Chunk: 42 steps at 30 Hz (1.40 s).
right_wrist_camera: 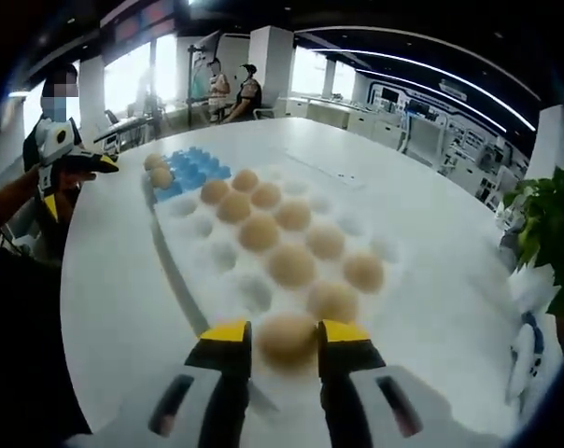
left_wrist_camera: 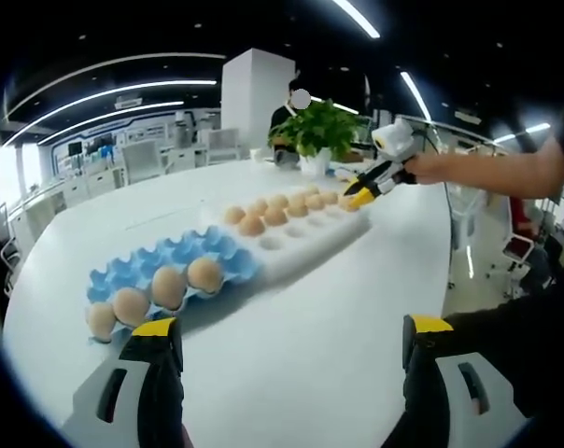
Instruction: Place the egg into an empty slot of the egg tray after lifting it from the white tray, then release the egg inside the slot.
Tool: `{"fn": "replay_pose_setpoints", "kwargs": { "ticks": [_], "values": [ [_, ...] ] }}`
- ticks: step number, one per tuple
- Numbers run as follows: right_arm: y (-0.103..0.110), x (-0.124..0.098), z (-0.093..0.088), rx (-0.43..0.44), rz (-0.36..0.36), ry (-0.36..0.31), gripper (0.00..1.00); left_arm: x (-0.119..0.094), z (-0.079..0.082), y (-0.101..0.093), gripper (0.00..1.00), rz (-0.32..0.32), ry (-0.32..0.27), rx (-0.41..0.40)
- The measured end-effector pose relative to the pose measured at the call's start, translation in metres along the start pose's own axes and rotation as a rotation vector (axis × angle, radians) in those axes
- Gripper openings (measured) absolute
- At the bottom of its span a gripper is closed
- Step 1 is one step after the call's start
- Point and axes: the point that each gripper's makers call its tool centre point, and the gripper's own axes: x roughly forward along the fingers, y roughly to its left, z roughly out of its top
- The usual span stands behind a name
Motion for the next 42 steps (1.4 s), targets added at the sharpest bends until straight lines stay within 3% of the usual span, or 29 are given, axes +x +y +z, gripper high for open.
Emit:
{"fn": "replay_pose_setpoints", "kwargs": {
  "ticks": [16, 22, 24, 27, 35, 42],
  "values": [
    [-0.004, 0.008, -0.012, 0.112, 0.023, 0.009, 0.29, 0.002, -0.004, -0.004, 1.00, -0.003, 0.010, 0.000],
    [-0.002, 0.007, -0.010, 0.073, -0.007, 0.016, 0.28, 0.004, -0.008, -0.007, 1.00, -0.009, 0.022, 0.003],
    [-0.003, 0.006, -0.007, 0.026, -0.013, 0.004, 0.28, 0.004, -0.008, -0.008, 1.00, -0.010, 0.021, 0.002],
    [-0.003, 0.003, -0.003, 0.022, -0.031, -0.005, 0.28, 0.004, -0.009, -0.009, 1.00, -0.015, 0.025, 0.002],
    [-0.007, -0.011, 0.018, 0.076, -0.035, -0.079, 0.28, 0.008, -0.007, -0.012, 1.00, -0.026, 0.020, 0.006],
    [-0.006, -0.003, 0.034, 0.079, -0.041, -0.114, 0.28, 0.010, -0.004, -0.016, 1.00, -0.033, 0.014, 0.014]
  ]
}}
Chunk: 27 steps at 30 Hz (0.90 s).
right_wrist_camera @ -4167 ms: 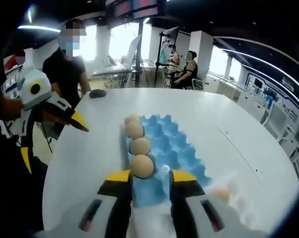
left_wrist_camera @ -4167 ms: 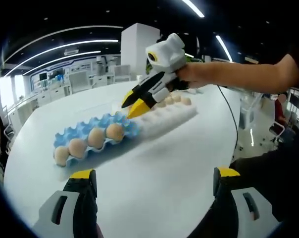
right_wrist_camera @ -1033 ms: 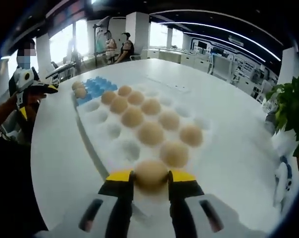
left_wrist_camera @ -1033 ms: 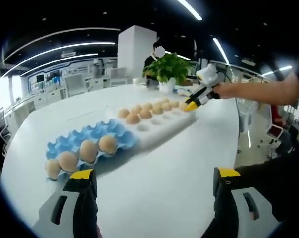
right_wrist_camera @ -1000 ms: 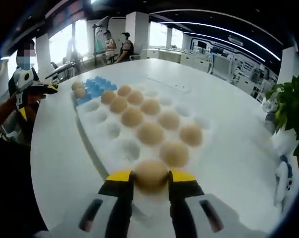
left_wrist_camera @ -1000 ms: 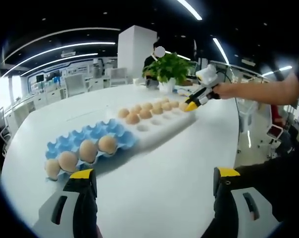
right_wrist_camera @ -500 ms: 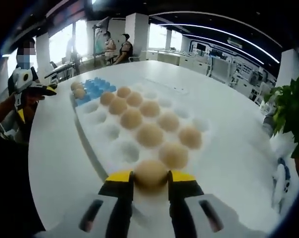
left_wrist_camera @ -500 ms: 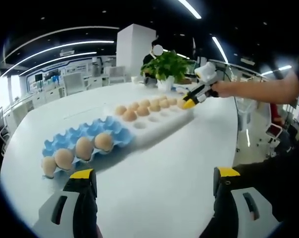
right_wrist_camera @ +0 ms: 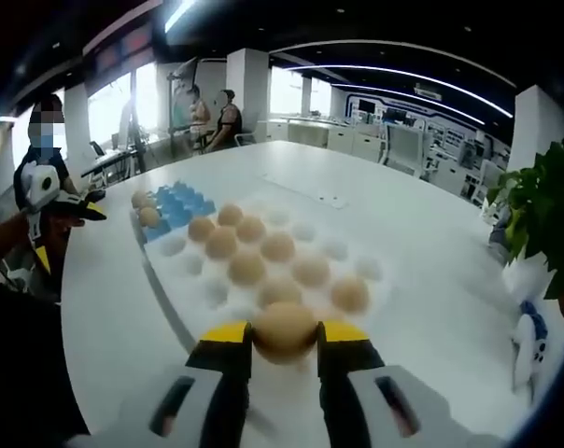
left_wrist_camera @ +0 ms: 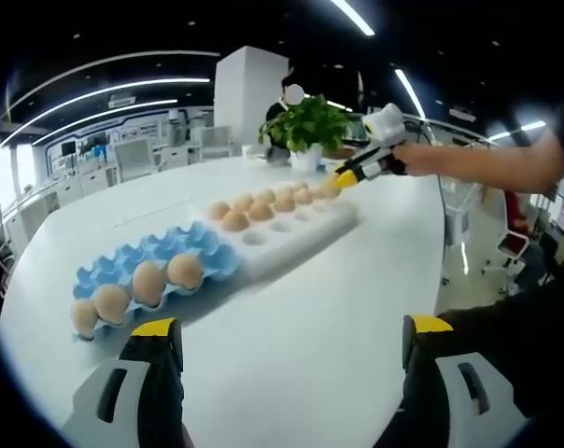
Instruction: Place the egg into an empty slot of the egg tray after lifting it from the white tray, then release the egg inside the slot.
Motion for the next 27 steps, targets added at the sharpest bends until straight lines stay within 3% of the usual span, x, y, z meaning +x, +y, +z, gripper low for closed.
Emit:
{"fn": "replay_pose_setpoints", "kwargs": {
  "ticks": [9, 27],
  "values": [
    [0.002, 0.016, 0.002, -0.046, -0.009, 0.005, 0.28, -0.006, -0.005, 0.008, 1.00, 0.017, 0.010, -0.005],
    [-0.002, 0.030, 0.002, -0.113, -0.018, 0.101, 0.30, -0.004, -0.006, 0.007, 1.00, 0.012, 0.015, 0.001]
  ]
}}
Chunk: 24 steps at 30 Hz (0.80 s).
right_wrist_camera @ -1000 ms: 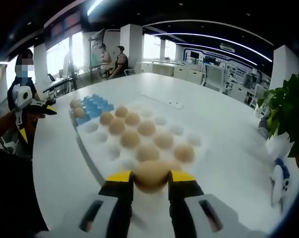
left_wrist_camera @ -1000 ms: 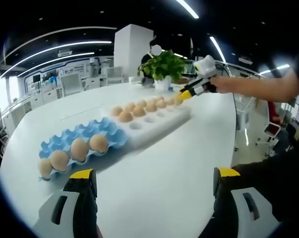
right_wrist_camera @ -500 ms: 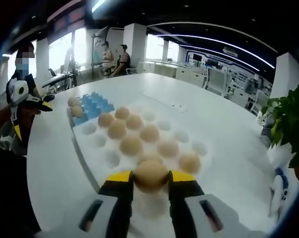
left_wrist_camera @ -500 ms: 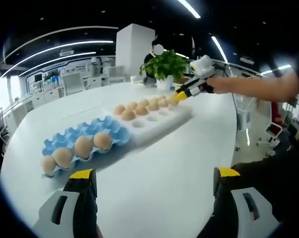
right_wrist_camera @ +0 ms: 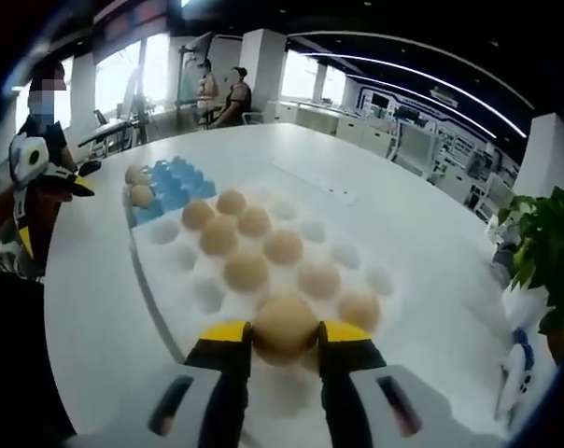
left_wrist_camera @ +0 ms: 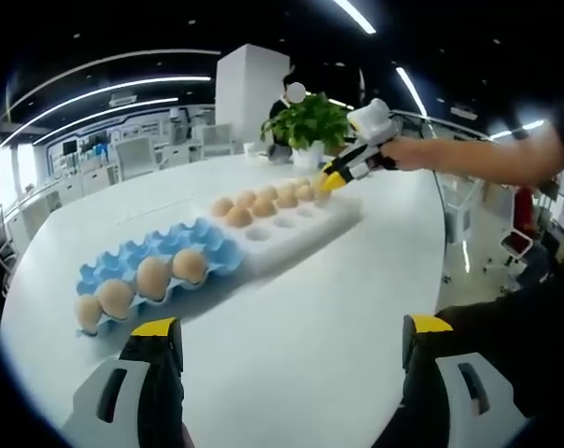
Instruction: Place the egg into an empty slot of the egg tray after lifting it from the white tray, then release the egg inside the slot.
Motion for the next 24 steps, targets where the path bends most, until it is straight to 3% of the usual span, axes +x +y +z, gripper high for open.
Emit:
{"fn": "replay_pose_setpoints", "kwargs": {
  "ticks": [12, 24],
  "values": [
    [-0.002, 0.004, -0.005, 0.059, 0.002, 0.009, 0.30, -0.002, -0.001, 0.000, 1.00, 0.001, -0.009, -0.012],
    [0.006, -0.002, 0.009, 0.088, 0.005, -0.070, 0.30, -0.009, -0.004, 0.005, 1.00, 0.016, -0.011, -0.017]
  ]
}}
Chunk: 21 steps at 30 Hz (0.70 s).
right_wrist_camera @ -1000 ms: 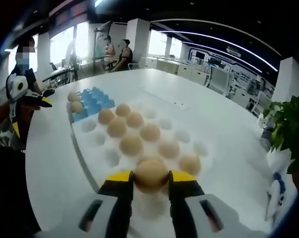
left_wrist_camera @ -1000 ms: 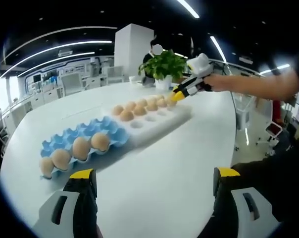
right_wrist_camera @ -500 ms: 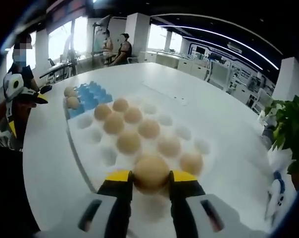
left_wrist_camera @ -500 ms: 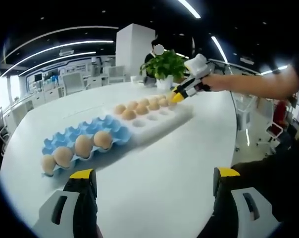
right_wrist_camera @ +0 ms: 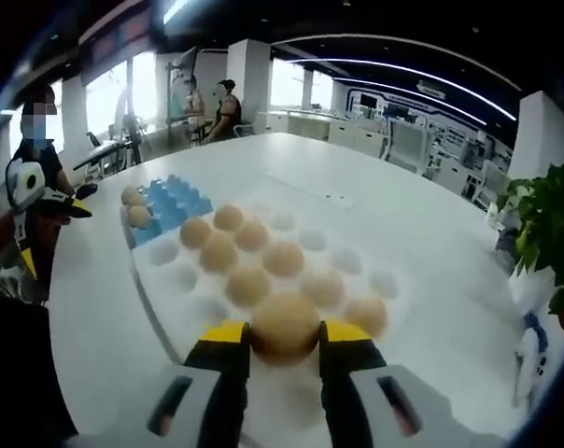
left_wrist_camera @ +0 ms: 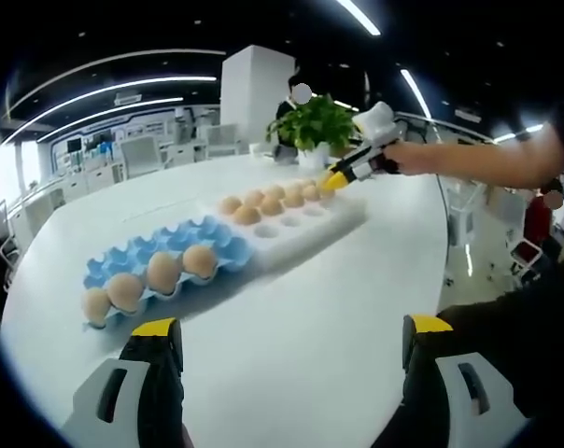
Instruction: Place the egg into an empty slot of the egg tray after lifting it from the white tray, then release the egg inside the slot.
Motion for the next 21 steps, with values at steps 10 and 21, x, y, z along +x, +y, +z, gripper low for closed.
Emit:
{"fn": "replay_pose_setpoints", "kwargs": {
  "ticks": [10, 21],
  "values": [
    [0.036, 0.007, 0.031, 0.028, 0.077, -0.072, 0.30, -0.004, 0.002, 0.003, 1.00, 0.014, -0.008, -0.001],
    [0.071, 0.021, 0.046, 0.024, 0.149, -0.112, 0.30, -0.007, 0.000, 0.006, 1.00, 0.028, -0.015, -0.006]
  ]
}}
